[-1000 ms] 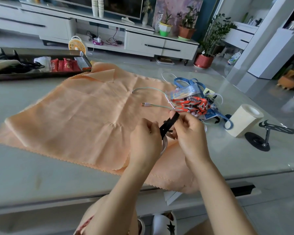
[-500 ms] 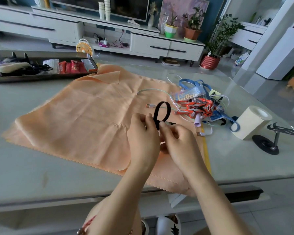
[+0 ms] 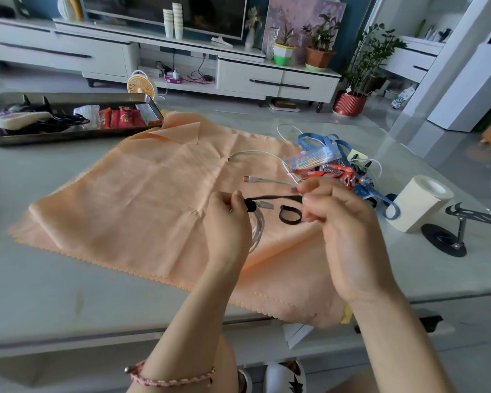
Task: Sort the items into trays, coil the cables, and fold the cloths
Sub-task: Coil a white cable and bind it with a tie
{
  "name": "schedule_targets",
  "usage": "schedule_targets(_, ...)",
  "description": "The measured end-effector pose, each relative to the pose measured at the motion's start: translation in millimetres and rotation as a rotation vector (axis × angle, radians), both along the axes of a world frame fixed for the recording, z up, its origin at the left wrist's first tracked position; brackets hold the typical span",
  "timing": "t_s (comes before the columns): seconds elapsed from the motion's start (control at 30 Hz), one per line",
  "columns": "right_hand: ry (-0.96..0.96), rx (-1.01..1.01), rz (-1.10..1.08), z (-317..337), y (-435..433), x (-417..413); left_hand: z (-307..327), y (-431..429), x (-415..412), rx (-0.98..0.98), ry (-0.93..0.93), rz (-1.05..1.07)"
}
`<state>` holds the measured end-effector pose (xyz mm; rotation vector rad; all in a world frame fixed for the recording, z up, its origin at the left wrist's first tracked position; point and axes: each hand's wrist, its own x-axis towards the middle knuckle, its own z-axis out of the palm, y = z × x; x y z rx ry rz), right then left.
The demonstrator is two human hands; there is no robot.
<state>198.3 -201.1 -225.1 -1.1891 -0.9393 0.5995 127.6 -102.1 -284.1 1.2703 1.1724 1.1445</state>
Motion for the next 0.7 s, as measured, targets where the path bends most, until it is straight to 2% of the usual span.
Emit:
schedule_targets(0.1, 0.083, -0.053, 0.178, -1, -3, -8, 1, 2, 0, -0.074, -0.075, -0.009)
schedule_targets(0.13, 0.187, -0.068, 0.264, -3, -2, -13, 1, 3, 0, -0.102, -0.1, -0.002)
schedule_targets(0.2, 0.537, -0.153, 0.35, -14, 3, -22, 3, 8, 0, -0.151, -0.109, 0.036)
schedule_targets(0.23, 0.704, -0.232, 0.328, -23, 6, -25, 4, 11, 0, -0.174, -0.109, 0.05)
schedule_targets(0.27, 0.794, -0.318, 0.266, -31, 9, -27, 4, 13, -1, -0.19, -0.119, 0.05)
schedule_targets(0.33, 0.731, -0.46, 0.104, -42, 16, -24, 6, 16, -1, -0.198, -0.181, 0.014)
schedule_targets(0.4, 0.591, -0.49, 0.021, -45, 23, -19, 9, 13, -1, -0.168, -0.224, -0.011)
schedule_targets(0.57, 0.34, -0.491, 0.024, -37, 26, -16, 18, -2, 4, 0.088, -0.133, -0.038)
schedule_targets(0.63, 0.362, -0.47, 0.019, -36, 26, -15, 19, -7, 5, 0.152, -0.123, -0.036)
schedule_targets(0.7, 0.461, -0.442, -0.064, -37, 25, -10, 18, -8, 3, 0.194, -0.097, -0.014)
